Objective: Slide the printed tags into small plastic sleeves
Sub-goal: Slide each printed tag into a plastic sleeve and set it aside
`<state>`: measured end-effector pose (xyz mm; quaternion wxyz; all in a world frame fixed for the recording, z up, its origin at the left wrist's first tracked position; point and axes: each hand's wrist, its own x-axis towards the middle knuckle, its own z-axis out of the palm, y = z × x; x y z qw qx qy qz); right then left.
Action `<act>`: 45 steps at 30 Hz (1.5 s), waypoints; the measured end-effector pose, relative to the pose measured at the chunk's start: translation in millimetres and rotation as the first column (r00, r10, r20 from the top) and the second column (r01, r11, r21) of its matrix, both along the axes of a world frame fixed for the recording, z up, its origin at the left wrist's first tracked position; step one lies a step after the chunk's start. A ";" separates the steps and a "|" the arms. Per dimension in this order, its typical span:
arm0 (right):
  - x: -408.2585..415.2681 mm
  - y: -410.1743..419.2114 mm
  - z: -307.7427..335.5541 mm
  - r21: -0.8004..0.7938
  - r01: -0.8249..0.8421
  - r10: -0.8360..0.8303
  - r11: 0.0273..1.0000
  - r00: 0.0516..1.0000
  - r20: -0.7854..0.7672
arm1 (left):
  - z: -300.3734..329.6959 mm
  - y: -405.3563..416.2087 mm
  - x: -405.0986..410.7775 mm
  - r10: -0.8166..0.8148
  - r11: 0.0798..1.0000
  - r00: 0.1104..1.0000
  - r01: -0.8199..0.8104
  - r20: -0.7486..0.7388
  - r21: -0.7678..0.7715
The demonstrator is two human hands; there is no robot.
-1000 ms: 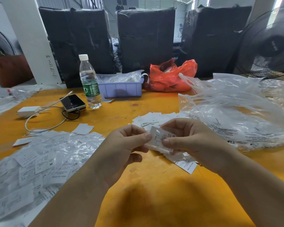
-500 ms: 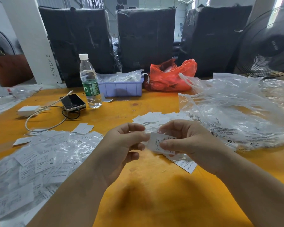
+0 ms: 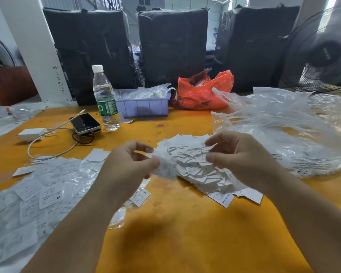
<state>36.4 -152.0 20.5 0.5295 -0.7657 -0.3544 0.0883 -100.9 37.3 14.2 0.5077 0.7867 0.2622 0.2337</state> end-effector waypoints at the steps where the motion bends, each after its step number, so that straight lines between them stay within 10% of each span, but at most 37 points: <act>1: 6.0 -3.4 0.7 -0.001 0.086 -0.085 0.996 0.993 0.087 | -1.0 5.0 -0.9 0.063 0.981 0.998 -0.057 -0.028 0.186; 3: 17.8 -9.7 1.0 0.033 0.212 -0.214 0.977 0.956 0.199 | -3.1 12.4 -2.2 0.155 0.898 0.984 -0.101 -0.093 0.427; 10: 52.4 -24.4 -7.9 0.050 0.496 -0.464 0.867 0.764 0.449 | -12.6 28.4 -3.1 0.318 0.821 0.891 -0.088 -0.323 0.564; 17: 62.2 -22.1 -21.6 -0.196 0.478 -0.376 0.856 0.837 0.398 | -20.1 26.5 -0.6 0.406 0.709 0.851 -0.063 -0.333 0.703; 29: 70.5 -22.2 -32.7 -0.398 0.519 -0.388 0.757 0.846 0.365 | -42.9 -57.8 35.7 -0.200 0.558 0.964 0.259 -0.175 0.788; 37: 77.0 -24.1 -30.6 -0.481 0.576 -0.364 0.661 0.807 0.465 | -13.9 -108.2 114.2 -0.329 0.523 0.939 0.266 -0.095 0.810; 45: 93.6 -37.3 -28.7 -0.453 0.594 -0.474 0.665 0.804 0.359 | -5.0 -121.9 191.1 -0.091 0.248 0.873 0.485 -0.479 0.838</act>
